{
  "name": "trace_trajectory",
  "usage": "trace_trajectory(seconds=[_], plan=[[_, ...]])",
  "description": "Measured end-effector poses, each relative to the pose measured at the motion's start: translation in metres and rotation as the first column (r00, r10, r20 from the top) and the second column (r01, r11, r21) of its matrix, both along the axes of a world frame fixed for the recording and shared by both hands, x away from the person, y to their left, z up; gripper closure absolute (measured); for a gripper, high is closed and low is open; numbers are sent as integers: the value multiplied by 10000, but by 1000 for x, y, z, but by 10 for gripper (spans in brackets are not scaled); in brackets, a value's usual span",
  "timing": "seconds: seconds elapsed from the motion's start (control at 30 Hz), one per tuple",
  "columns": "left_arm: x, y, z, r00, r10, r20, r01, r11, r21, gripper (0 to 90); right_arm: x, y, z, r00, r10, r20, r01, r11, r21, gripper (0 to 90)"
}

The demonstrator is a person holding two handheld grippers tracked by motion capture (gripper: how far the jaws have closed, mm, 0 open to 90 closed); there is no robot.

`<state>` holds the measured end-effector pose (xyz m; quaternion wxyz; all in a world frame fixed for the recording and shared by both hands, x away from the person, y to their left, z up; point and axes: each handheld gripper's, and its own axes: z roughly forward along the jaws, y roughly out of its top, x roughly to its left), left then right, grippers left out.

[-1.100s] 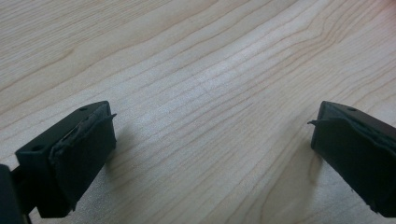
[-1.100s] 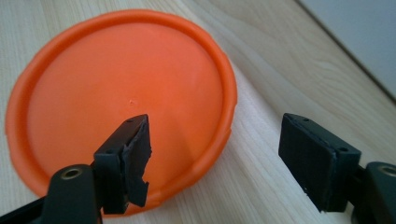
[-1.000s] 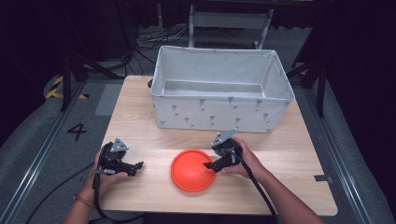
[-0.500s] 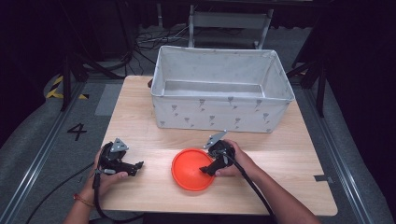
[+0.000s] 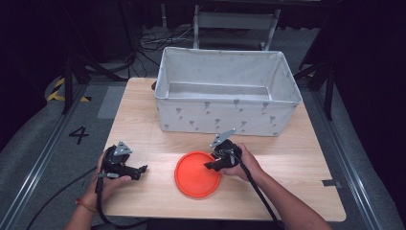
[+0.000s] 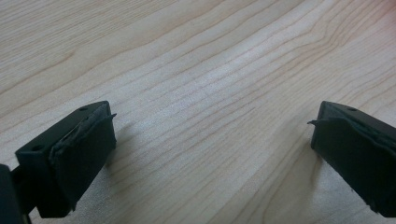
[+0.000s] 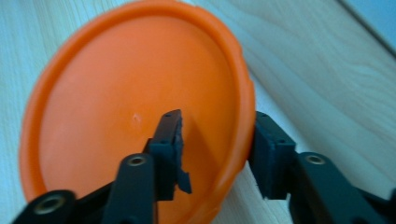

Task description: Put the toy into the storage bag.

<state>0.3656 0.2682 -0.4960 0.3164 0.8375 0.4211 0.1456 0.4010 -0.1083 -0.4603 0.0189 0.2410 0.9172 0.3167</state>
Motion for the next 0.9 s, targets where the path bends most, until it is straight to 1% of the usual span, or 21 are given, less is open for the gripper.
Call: trace_trajectory(seconds=[0.07, 0.17, 0.23, 0.27, 0.4, 0.43, 0.53, 0.57, 0.6, 0.67, 0.7, 0.77, 0.83, 0.9], plan=[[0, 0, 0, 10000, 0, 0, 0, 10000, 1, 2, -3, 0, 9, 9998, 31, 181, -33, 9999, 130, 674], [0, 0, 0, 10000, 1, 0, -1, 10000, 0, 2, -8, -1, 24, 9988, 296, 398, -306, 9992, 240, 727], [0, 0, 0, 10000, 10, 1, -10, 10000, -12, 2, -11, -3, 31, 9983, 427, 403, -439, 9986, 299, 755], [0, 0, 0, 10000, 20, 6, -20, 10000, 1, 2, -13, -4, 35, 9972, 547, 507, -562, 9980, 295, 768], [0, 0, 0, 10000, 17, -19, -17, 10000, -19, 2, -20, -12, 46, 9954, 841, 457, -868, 9944, 599, 808], [0, 0, 0, 10000, 22, -18, -22, 10000, -17, 3, -21, -15, 48, 9942, 945, 513, -977, 9932, 638, 814], [0, 0, 0, 10000, 18, -19, -18, 10000, -10, 3, -29, -23, 58, 9888, 1183, 906, -1222, 9918, 382, 823], [0, 0, 0, 10000, 18, -19, -18, 10000, -10, 3, -29, -23, 58, 9888, 1183, 906, -1222, 9918, 382, 823], [0, 0, 0, 10000, 31, -18, -31, 10000, -19, 3, -35, -29, 66, 9841, 1291, 1218, -1310, 9914, 77, 824], [0, 0, 0, 10000, 21, -17, -22, 10000, -15, 3, -39, -35, 72, 9804, 1352, 1433, -1327, 9908, -268, 824], [0, 0, 0, 10000, 21, -17, -22, 10000, -15, 3, -39, -35, 72, 9804, 1352, 1433, -1327, 9908, -268, 824], [0, 0, 0, 10000, 29, -18, -30, 10000, -18, 3, -43, -44, 78, 9748, 1434, 1707, -1333, 9886, -697, 824], [0, 0, 0, 10000, 24, -16, -24, 10000, -13, 3, -44, -54, 83, 9740, 1424, 1764, -1265, 9871, -982, 825], [-1, 0, 0, 10000, 40, -16, -40, 10000, -25, 3, -45, -64, 87, 9720, 1314, 1947, -1068, 9855, -1319, 825]])
